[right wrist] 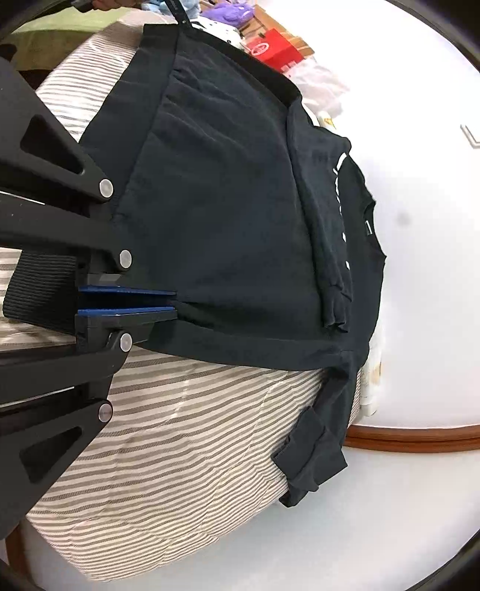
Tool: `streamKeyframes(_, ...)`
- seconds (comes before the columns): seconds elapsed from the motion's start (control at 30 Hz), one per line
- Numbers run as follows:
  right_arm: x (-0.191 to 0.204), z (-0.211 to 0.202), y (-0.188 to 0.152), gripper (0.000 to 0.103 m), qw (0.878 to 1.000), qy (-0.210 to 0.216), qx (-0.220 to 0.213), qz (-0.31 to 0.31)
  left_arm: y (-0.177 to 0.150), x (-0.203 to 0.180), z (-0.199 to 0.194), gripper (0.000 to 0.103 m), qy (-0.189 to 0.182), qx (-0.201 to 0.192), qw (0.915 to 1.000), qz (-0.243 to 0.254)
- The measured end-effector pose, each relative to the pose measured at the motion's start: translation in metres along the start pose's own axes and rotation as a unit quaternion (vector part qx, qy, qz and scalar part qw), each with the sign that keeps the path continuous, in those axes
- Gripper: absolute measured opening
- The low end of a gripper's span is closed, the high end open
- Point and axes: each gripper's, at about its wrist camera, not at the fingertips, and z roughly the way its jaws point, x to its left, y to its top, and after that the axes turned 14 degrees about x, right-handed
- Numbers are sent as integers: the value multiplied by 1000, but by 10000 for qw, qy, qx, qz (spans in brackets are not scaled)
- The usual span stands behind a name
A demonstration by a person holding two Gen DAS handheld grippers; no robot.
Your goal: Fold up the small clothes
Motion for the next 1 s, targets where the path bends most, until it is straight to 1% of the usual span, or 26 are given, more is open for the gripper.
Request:
streamKeyframes(0.07, 0, -6, -5, 6, 10000, 42, -20, -50, -10, 2, -4, 8, -51, 9, 10000, -23)
streamKeyframes(0.17, 5, -11, -13, 6, 9998, -52, -17, -184, -20, 4, -5, 8, -125, 68, 9999, -39)
streamKeyframes(0.3, 7, -10, -6, 7, 9998, -103, 79, -136, -15, 4, -3, 10, -92, 131, 9999, -40)
streamKeyframes(0.33, 6, -13, -3, 8, 9999, -55, 44, -95, -12, 5, -2, 13, -105, 169, 9998, -74)
streamKeyframes(0.4, 6, -20, 5, 11, 9999, -21, -109, -77, -9, 7, -4, 13, -131, 164, 9997, -94)
streamKeyframes(0.43, 6, -25, 5, 18, 9998, -66, -178, -83, -7, 7, -6, 22, -72, 128, 9998, -103)
streamKeyframes(0.47, 7, -28, 11, 27, 9996, -114, -244, -100, -4, 8, -7, 40, 4, 74, 9999, -122)
streamKeyframes(0.5, 8, -32, 18, 32, 9993, -135, -325, -119, 1, 9, -8, 51, 78, -2, 9999, -143)
streamKeyframes(0.53, 10, -35, 25, 38, 9990, -142, -396, -146, 5, 10, -10, 64, 91, -76, 9998, -146)
streamKeyframes(0.57, 11, -37, 26, 40, 9989, -155, -422, -163, 9, 12, -12, 64, 86, -163, 9997, -140)
streamKeyframes(0.6, 15, -37, 37, 40, 9987, -170, -440, -192, 15, 12, -12, 64, 89, -194, 9997, -124)
streamKeyframes(0.67, 20, -36, 47, 40, 9986, -143, -463, -212, 28, 11, -10, 64, 115, -206, 9997, -107)
streamKeyframes(0.77, 32, -28, 73, 40, 9987, -32, -445, -232, 49, 8, -3, 64, 156, -206, 9996, -59)
streamKeyframes(0.9, 61, -11, 115, 40, 9982, 64, -416, -419, 84, 3, 11, 64, 314, -228, 9992, 77)
streamKeyframes(1.0, 86, 6, 150, 40, 9973, 156, -372, -606, 109, 1, 21, 64, 346, -218, 9991, 81)
